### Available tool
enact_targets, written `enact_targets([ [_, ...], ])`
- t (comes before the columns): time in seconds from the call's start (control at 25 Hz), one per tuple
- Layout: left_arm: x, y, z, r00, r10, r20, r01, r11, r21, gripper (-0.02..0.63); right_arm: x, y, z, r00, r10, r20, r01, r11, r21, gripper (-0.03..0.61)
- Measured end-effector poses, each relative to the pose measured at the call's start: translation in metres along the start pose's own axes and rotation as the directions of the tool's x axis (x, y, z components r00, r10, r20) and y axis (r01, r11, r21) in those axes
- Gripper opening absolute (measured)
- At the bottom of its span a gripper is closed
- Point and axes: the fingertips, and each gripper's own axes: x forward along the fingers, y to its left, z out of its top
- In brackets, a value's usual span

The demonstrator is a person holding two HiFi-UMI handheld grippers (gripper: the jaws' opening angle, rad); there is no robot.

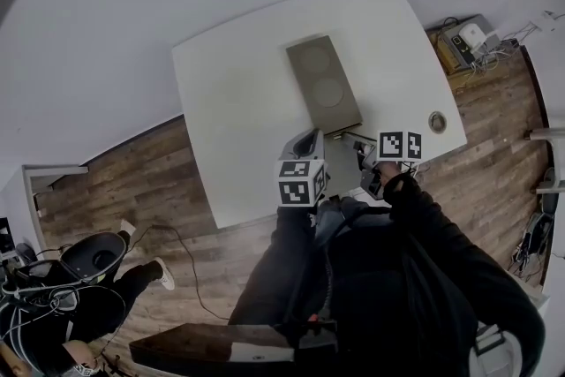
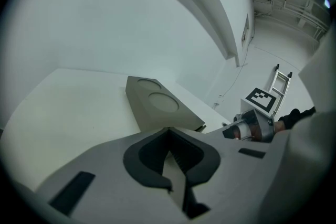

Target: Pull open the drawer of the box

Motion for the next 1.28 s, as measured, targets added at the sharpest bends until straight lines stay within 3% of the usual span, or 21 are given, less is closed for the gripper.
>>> enact_targets([
  [1.28, 0.0003, 0.0, 0.0002, 0.995, -0.064, -0.071, 0.064, 0.998, -0.005, 0.0, -0.0063, -0.0015, -0.0093, 1.0, -0.007, -0.003, 0.007, 1.0, -0.003, 0.054],
])
